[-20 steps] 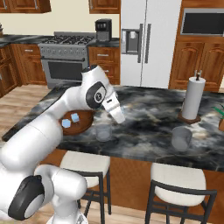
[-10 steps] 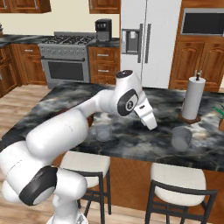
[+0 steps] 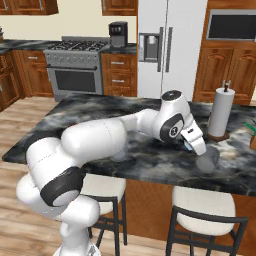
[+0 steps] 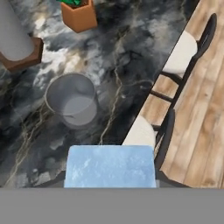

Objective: There are four ice cubes in the ice bowl. Place two ice cubes in each glass of water.

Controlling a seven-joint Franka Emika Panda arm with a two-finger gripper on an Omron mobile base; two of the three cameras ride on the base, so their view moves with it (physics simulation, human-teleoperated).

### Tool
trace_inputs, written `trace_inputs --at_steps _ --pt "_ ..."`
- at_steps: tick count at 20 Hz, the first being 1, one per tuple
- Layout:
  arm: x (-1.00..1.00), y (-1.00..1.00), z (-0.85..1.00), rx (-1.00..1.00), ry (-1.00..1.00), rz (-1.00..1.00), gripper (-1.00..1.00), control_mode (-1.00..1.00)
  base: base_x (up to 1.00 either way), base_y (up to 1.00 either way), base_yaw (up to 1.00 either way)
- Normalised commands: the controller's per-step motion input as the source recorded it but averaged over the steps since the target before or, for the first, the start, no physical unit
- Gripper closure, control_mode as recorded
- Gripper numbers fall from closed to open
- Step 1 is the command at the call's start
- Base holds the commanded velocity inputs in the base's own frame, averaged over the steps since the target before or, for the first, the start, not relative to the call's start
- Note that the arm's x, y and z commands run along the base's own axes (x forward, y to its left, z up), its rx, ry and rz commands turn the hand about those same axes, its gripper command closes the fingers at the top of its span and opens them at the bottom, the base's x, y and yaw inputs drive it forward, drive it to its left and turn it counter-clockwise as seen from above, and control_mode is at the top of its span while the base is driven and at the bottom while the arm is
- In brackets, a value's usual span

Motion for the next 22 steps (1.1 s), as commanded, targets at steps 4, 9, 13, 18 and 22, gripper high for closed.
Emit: trace_inputs --at_steps 4,9,13,18,22 --pt "0.33 -0.44 -0.18 0.04 0.00 0.13 1.00 -1.00 0.00 0.00 0.00" --pt "0.35 -0.20 -0.11 0.05 -0.03 0.11 1.00 -1.00 0.00 0.00 0.00" --pt "0.20 -0.09 -0.11 0.01 -0.02 0.07 1.00 -1.00 0.00 0.00 0.00" --pt "0.10 -0.04 -0.24 0.00 -0.02 0.04 1.00 -1.00 0.00 0.00 0.00" --pt "0.08 0.00 -0.28 0.00 -0.01 0.03 1.00 -1.00 0.00 0.00 0.00"
